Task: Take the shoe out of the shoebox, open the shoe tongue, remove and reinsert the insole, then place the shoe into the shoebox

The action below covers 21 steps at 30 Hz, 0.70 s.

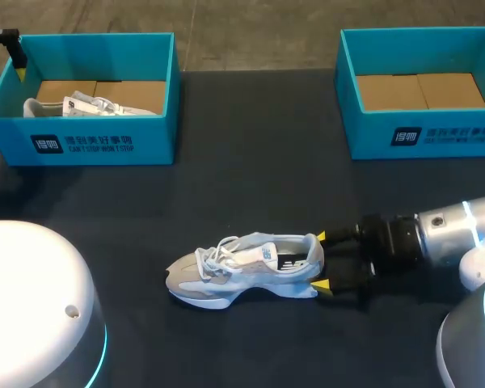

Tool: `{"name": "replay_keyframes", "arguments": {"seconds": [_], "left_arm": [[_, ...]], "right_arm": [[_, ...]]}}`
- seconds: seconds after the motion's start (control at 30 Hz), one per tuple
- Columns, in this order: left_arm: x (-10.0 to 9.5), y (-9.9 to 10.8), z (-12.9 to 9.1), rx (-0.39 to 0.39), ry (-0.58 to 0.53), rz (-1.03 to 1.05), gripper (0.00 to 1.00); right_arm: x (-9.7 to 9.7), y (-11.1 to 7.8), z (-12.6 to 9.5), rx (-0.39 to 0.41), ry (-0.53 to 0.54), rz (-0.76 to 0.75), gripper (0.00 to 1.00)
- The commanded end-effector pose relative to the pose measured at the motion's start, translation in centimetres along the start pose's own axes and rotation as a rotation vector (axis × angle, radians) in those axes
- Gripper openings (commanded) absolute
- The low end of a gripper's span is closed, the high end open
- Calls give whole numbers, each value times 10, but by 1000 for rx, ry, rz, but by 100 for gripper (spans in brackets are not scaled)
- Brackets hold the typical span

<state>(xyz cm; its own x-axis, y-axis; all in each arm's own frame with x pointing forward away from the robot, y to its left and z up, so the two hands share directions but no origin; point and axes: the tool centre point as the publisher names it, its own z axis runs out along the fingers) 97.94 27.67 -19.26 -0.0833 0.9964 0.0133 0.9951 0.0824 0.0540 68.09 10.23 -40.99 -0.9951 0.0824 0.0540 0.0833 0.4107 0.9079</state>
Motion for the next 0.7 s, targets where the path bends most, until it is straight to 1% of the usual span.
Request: {"name": "replay_keyframes", "arguments": {"seconds": [0.03, 0.7], "left_arm": [[0, 0, 0, -1, 3, 0, 100], [0, 0, 0, -1, 3, 0, 100]], "right_arm": [[-2, 1, 6, 3, 4, 0, 100], [-3, 4, 24, -8, 43, -21, 100]]}}
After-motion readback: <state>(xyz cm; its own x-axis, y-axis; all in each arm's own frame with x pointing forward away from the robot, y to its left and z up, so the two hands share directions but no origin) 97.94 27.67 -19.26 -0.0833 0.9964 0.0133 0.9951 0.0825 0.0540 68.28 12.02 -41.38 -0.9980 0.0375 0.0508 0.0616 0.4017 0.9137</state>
